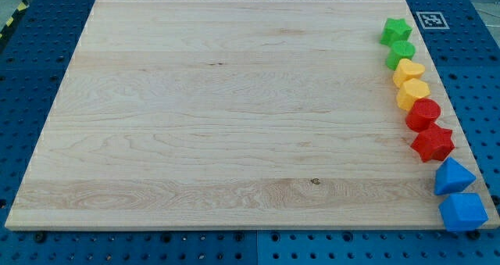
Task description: Slightly push the blue cube to the bottom left of the blue triangle
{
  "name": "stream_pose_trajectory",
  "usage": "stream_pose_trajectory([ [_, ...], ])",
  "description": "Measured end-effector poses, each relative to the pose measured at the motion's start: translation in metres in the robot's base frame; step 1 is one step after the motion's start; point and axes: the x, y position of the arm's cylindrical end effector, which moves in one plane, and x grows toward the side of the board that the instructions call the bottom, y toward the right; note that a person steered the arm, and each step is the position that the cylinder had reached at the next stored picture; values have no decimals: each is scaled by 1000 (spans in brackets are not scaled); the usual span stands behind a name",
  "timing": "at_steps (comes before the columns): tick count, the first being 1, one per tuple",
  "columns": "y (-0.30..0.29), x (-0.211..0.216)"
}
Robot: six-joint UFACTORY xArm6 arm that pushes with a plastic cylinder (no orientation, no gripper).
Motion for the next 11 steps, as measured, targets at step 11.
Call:
stream_pose_trajectory([
  [11,-115,13],
])
